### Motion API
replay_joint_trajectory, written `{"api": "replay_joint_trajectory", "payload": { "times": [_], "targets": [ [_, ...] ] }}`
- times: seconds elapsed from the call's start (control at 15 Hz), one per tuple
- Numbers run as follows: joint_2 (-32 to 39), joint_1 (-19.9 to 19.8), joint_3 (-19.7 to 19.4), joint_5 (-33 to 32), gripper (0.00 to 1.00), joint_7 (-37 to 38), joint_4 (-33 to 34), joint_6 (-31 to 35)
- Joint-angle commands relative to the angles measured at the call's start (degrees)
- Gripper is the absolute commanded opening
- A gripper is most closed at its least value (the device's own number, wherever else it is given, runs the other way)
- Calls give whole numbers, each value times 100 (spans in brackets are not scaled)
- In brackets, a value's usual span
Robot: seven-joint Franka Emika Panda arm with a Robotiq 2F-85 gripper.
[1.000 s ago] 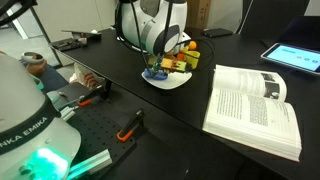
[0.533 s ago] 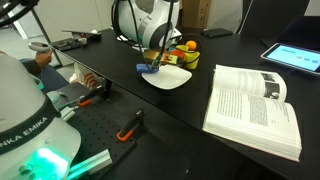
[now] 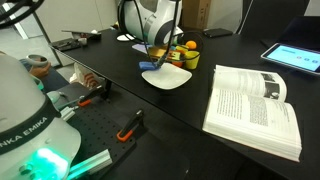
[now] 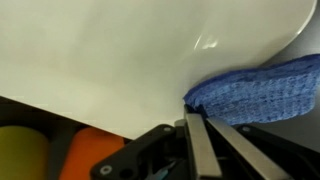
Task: Use the blue sponge to wipe the white plate
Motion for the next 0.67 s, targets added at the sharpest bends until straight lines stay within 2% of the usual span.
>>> {"api": "replay_joint_trajectory", "payload": {
  "times": [0.0,0.33,0.6],
  "targets": [
    [49,-92,-246,28,1,-151,88,-34],
    [-92,-6,-704,31,1,-106,56,39],
    [-216,-90,-849,92,1,-34,-10,122]
  ]
}}
